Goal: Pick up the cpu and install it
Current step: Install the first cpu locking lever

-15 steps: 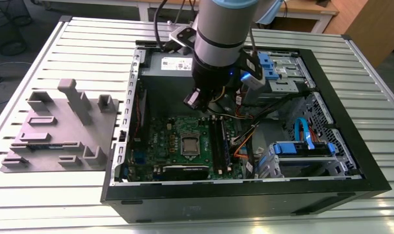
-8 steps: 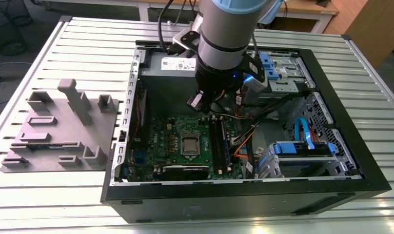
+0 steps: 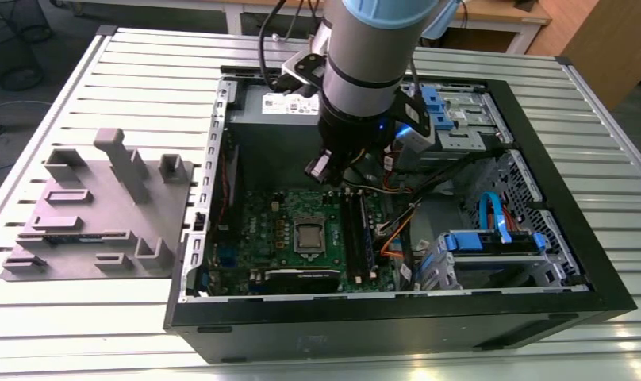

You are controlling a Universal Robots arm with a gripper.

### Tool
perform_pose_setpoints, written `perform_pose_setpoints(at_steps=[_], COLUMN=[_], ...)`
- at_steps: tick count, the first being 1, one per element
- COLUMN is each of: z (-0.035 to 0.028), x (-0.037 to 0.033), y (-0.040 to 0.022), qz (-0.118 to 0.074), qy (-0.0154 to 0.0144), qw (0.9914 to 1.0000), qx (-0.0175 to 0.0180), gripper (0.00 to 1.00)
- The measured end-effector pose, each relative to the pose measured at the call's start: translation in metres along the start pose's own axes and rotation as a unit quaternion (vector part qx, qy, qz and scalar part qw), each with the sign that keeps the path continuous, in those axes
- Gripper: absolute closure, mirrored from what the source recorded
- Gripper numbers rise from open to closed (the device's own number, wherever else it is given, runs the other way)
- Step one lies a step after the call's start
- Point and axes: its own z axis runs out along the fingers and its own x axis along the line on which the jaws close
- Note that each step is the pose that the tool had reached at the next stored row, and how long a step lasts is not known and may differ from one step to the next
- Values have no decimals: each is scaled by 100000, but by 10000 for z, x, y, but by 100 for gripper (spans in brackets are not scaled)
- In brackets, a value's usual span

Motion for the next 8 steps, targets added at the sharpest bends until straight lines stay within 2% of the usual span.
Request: perform_pose_setpoints(at_steps=[8], z=[-16], x=[96], y=[-70], qz=[1], qy=[11], qw=[100000], qx=[3], gripper=[89])
